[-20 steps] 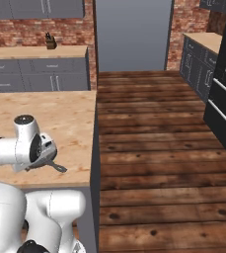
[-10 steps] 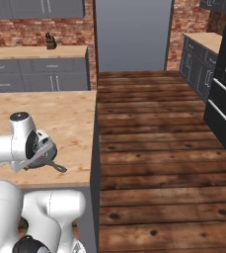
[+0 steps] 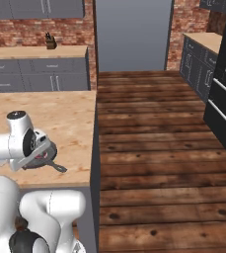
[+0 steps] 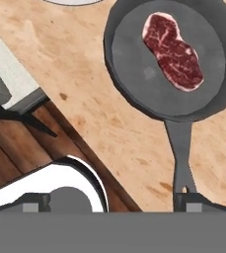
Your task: Pick up the pan with the steak in it and place it on the dining table. Then place the steak on the plate.
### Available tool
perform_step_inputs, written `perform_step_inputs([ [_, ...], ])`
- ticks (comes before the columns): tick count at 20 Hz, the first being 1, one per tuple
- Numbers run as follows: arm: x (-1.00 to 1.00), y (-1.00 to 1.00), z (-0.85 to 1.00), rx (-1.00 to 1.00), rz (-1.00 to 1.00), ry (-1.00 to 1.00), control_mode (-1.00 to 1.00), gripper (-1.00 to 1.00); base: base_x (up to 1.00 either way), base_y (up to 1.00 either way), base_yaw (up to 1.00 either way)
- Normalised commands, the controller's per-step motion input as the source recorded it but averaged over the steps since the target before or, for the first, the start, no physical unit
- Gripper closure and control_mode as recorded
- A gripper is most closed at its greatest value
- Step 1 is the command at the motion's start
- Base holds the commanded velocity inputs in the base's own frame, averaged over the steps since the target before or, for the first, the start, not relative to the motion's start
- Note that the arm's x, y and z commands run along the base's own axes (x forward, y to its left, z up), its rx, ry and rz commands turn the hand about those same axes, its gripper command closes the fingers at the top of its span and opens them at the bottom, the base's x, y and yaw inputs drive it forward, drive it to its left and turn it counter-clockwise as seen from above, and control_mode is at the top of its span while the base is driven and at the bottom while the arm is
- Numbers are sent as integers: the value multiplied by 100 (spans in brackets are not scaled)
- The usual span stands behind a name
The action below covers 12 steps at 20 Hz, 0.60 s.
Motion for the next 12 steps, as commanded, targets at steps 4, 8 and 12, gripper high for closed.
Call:
perform_step_inputs([
  [4,29,23,-2,0,7,2,-100,-100,0,0,0],
  [8,50,26,-6,0,5,0,-100,-100,0,0,0],
  [12,57,32,-4,0,1,0,-100,-100,0,0,0],
])
